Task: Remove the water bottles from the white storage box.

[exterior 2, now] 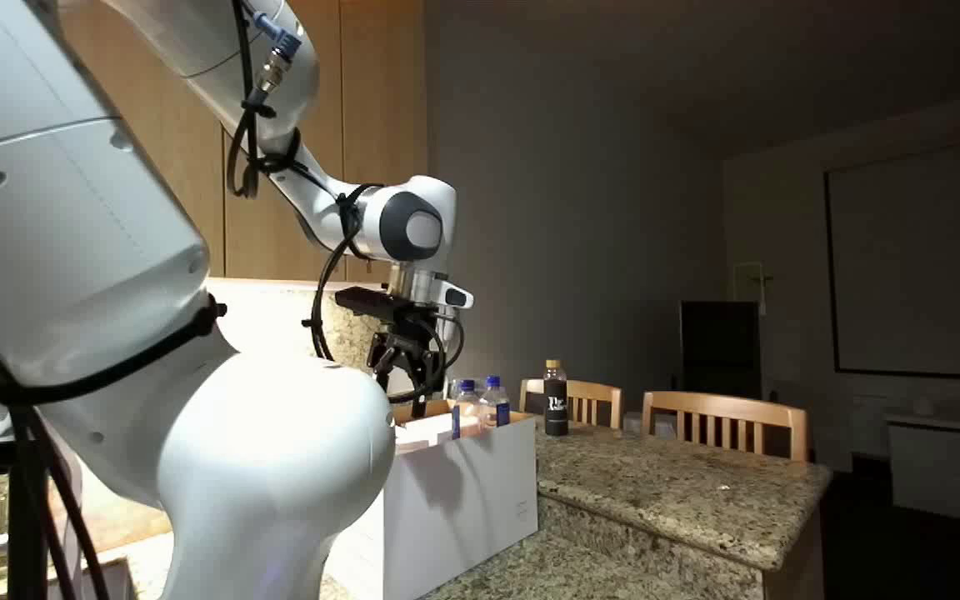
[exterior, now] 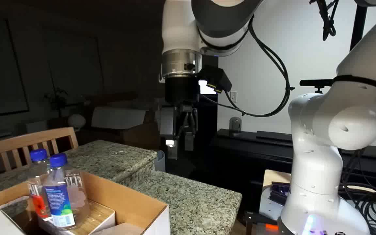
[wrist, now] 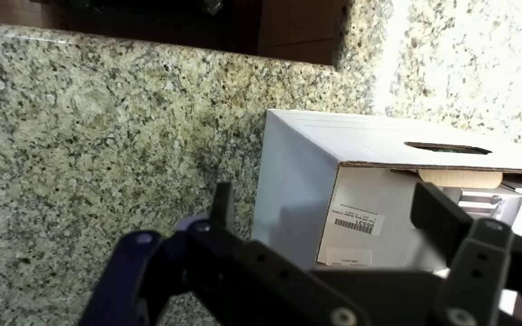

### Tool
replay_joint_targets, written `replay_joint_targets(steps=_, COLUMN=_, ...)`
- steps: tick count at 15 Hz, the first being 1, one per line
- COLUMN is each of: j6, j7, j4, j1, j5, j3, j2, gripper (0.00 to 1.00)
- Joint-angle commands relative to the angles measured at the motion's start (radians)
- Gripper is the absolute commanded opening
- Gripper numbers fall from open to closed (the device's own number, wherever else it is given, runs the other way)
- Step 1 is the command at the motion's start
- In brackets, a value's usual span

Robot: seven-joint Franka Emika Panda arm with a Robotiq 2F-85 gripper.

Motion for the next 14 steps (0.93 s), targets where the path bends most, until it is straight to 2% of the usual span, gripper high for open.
replay_joint_targets(steps=1, j6=-0.003, j7=-0.003, j4=0.002, j1=-0.006, j5=0.003, j3=0.005, j2=-0.001, gripper=1.0)
replay_joint_targets(steps=13, j6=-0.003, j7=-0.003, j4=0.002, j1=-0.006, j5=0.003, j3=0.005, j2=-0.001, gripper=1.0)
replay_joint_targets(steps=14, j6=0.019, j7=0.027, j4=0.007, j1=-0.015, j5=-0.006, j3=0.022, j2=0.004, gripper=1.0)
